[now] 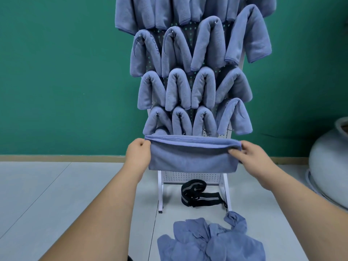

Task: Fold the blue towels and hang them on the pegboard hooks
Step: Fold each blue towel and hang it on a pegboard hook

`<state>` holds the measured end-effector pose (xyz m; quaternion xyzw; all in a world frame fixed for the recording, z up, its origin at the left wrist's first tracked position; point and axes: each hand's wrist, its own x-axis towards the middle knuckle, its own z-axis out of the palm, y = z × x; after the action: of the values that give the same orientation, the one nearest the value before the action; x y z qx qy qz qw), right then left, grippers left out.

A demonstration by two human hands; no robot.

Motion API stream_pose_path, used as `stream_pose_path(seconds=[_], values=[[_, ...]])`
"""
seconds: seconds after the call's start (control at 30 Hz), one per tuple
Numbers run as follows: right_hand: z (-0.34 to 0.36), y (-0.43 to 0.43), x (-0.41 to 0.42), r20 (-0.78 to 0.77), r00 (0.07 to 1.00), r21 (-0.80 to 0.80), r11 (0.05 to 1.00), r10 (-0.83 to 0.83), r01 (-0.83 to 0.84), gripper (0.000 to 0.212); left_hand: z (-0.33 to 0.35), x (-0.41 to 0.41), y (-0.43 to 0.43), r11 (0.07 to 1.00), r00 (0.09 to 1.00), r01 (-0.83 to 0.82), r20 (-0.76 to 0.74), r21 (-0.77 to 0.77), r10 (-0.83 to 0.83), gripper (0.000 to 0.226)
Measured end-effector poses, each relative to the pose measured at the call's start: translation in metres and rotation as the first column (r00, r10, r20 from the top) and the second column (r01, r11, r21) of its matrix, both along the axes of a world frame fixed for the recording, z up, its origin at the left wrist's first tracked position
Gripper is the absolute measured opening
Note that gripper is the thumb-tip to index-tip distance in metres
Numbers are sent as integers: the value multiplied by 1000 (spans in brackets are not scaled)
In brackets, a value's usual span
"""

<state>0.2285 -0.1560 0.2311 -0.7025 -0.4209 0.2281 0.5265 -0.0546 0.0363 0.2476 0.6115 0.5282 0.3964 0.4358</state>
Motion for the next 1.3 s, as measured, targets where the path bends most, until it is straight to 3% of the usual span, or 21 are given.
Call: stream_pose_path(seconds=[0.1, 0.2, 0.27, 0.37, 0.43, 0.47, 0.5, 0.6, 0.73, 0.87, 0.93, 1.0, 1.03, 1.1, 1.2, 1.27, 1.3], values=[[14, 5, -9, -152, 983, 149, 980, -105, 128, 20, 2, 4, -2, 987, 975, 15, 223, -157, 21, 28], [21, 9, -13, -202, 956, 221, 941, -212, 255, 26, 8, 14, -5, 985, 950, 5, 310, -171, 49, 40], [21, 10, -12, -229, 940, 215, 929, -253, 302, 23, 5, 19, -5, 992, 961, -58, 262, -112, 85, 42], [12, 11, -6, -251, 924, 73, 947, -287, 314, 20, -7, 23, -3, 994, 980, -91, 170, -57, 100, 37], [3, 10, 0, -231, 921, -57, 949, -314, 310, 30, -13, 21, -3, 993, 993, -78, 84, -91, 86, 32], [-3, 10, 4, -215, 923, -87, 948, -318, 306, 39, -15, 19, -4, 990, 995, -59, 66, -129, 68, 19], [-5, 9, 7, -206, 929, -95, 951, -309, 295, 46, -16, 16, -5, 984, 997, -32, 62, -176, 44, 15], [-8, 5, 12, -146, 959, -65, 970, -242, 235, 48, -17, 10, -4, 976, 997, 57, 63, -212, -45, 37], [-4, 2, 14, -116, 978, -12, 985, -172, 171, 38, -15, 8, -4, 984, 981, 149, 137, -99, -135, 29], [3, -1, 10, -88, 989, -3, 993, -117, 117, 25, -15, 7, -7, 967, 965, 254, 74, -6, -253, 23], [2, -6, 10, 25, 999, -59, 998, -37, 39, 30, -19, 4, -7, 942, 940, 334, -86, 43, -330, 33], [1, -8, 10, 300, 954, -205, 977, 12, 52, 45, -22, 4, -5, 912, 882, 398, -315, 102, -349, 44], [2, -8, 9, 412, 910, -262, 962, 44, 72, 45, -23, 5, -4, 900, 849, 417, -407, 127, -336, 44], [3, -8, 8, 496, 864, -318, 944, 93, 81, 37, -22, 6, -4, 885, 804, 438, -510, 162, -305, 35], [5, -10, 8, 481, 875, -346, 930, 61, 125, 27, -20, 5, 0, 895, 818, 424, -481, 136, -314, 15], [5, -12, 12, 402, 916, -302, 942, -15, 148, 16, -19, 3, 1, 922, 872, 376, -370, 89, -320, 4], [4, -13, 14, 318, 947, -263, 954, -52, 141, 9, -18, 2, 2, 938, 903, 343, -297, 59, -311, 10]])
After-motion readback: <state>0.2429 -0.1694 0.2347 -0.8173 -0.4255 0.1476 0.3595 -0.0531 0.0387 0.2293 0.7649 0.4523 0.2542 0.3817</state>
